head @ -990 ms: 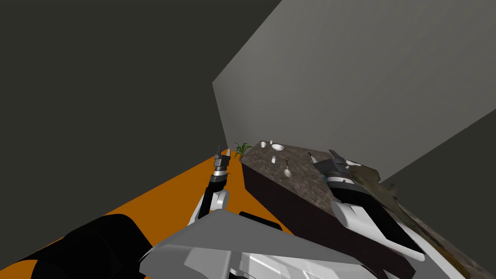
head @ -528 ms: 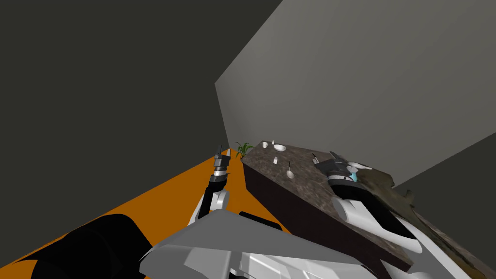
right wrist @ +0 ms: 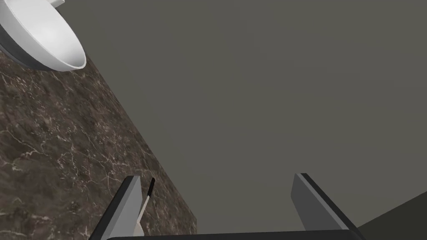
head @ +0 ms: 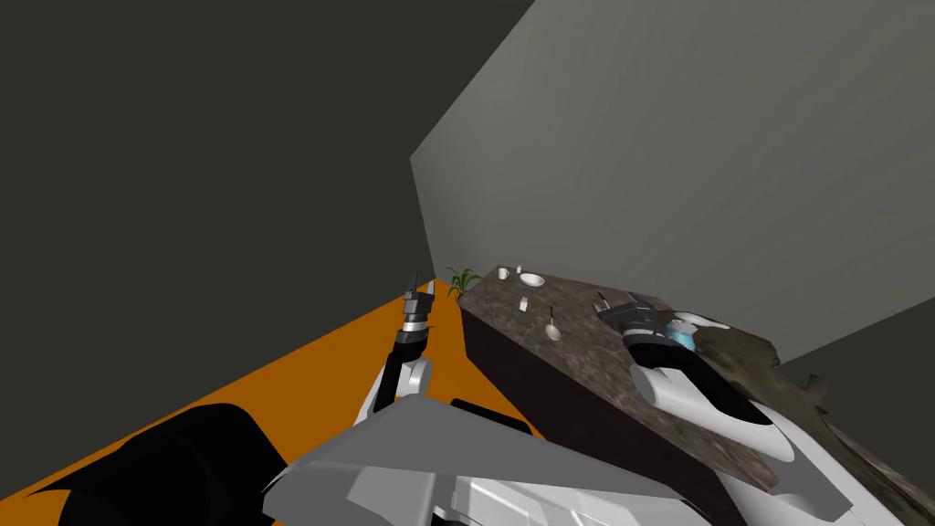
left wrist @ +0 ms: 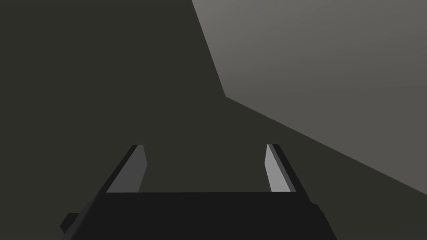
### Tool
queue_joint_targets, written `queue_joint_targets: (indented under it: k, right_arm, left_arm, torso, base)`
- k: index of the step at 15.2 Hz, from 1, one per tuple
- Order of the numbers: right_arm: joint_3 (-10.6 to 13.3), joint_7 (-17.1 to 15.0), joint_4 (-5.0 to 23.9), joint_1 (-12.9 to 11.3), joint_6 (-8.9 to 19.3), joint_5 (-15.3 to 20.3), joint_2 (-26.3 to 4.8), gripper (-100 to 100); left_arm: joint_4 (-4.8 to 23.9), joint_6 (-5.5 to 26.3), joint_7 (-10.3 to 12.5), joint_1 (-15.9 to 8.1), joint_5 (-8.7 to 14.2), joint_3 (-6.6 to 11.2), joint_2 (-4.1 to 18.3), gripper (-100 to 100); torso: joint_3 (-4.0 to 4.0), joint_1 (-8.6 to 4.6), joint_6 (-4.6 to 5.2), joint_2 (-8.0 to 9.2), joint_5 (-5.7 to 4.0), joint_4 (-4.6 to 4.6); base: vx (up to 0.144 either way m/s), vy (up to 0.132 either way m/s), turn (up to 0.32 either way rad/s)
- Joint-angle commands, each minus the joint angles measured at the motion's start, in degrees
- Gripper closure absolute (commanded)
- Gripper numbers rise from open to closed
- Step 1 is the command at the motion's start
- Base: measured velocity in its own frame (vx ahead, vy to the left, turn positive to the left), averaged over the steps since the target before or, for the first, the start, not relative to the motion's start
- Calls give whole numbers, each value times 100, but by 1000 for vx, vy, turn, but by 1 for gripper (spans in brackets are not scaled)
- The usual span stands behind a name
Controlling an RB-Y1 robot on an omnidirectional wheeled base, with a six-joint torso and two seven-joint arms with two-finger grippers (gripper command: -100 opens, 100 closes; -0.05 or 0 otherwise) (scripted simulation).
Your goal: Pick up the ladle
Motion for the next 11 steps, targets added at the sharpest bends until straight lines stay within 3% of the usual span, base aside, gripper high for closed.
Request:
queue_joint_targets:
  k: [1, 2, 5, 6, 9, 10, 11]
  right_arm:
    - [-12, -41, 11, -40, 179, 23, 25, -100]
    - [-150, -318, 200, -214, 371, 23, -22, -100]
    - [-150, -329, 200, -214, 593, 23, -22, -100]
    - [-290, -599, 391, -389, 798, 22, -66, -100]
    - [-290, -621, 391, -389, 1012, 22, -66, -100]
    - [-430, -890, 582, -565, 1195, 22, -109, -100]
    - [-430, -913, 582, -565, 1304, 22, -109, -100]
  left_arm:
    - [0, 0, 0, 0, 0, 0, 0, 0]
    - [0, 0, 0, 0, 0, 0, 0, 0]
    - [0, 0, 0, 0, 0, 0, 0, 0]
    - [0, 0, 0, 0, 0, 0, 0, 0]
    - [0, 0, 0, 0, 0, 0, 0, 0]
    - [0, 0, 0, 0, 0, 0, 0, 0]
    - [0, 0, 0, 0, 0, 0, 0, 0]
  torso:
    - [0, 0, 0, 0, 0, 0]
    - [1, -1, 0, 1, 0, 0]
    - [0, 0, -1, 0, 0, 0]
    - [1, 0, 0, 1, 0, 0]
    - [-1, 0, -1, -1, 0, 0]
    - [1, 0, 1, 1, 0, 0]
    - [0, 1, -3, 0, 1, 1]
  base:
    - [6, 0, -19]
    - [8, 5, 67]
    - [9, 4, 54]
    - [10, 5, 75]
    - [9, 5, 51]
    - [8, 7, 72]
    - [11, 7, 108]
